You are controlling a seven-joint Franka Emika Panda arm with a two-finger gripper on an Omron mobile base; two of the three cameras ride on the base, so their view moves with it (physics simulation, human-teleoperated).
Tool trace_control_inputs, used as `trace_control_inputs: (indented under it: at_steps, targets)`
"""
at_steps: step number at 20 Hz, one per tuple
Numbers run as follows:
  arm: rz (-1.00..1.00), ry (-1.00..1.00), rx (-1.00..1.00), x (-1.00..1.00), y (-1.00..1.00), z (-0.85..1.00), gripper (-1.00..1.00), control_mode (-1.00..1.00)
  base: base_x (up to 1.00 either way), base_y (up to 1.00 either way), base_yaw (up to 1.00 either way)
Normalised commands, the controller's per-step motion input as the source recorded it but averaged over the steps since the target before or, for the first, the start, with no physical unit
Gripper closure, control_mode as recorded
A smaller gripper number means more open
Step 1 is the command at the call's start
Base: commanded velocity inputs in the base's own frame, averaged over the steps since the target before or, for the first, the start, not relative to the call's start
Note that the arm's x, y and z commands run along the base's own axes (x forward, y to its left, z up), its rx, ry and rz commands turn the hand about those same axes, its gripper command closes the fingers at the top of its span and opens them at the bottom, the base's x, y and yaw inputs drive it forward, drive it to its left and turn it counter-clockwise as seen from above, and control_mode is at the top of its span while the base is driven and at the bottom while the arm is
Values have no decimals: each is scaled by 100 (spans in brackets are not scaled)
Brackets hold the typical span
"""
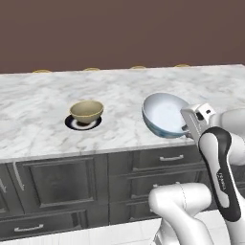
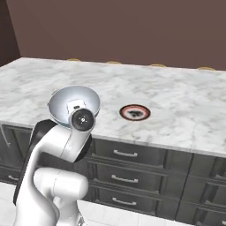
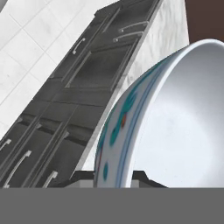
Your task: Move the bowls from the cabinet to the plates on the dining table.
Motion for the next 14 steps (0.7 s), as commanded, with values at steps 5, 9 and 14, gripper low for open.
trace_control_inputs:
  at_steps: [5, 9, 14]
  targets:
    - [0, 0, 0, 0, 0, 0, 100, 100, 1, 21, 6]
    - [0, 0, 0, 0, 0, 0, 100, 100, -8, -3, 0]
    - [0, 0, 0, 0, 0, 0, 100, 100, -39, -38, -1]
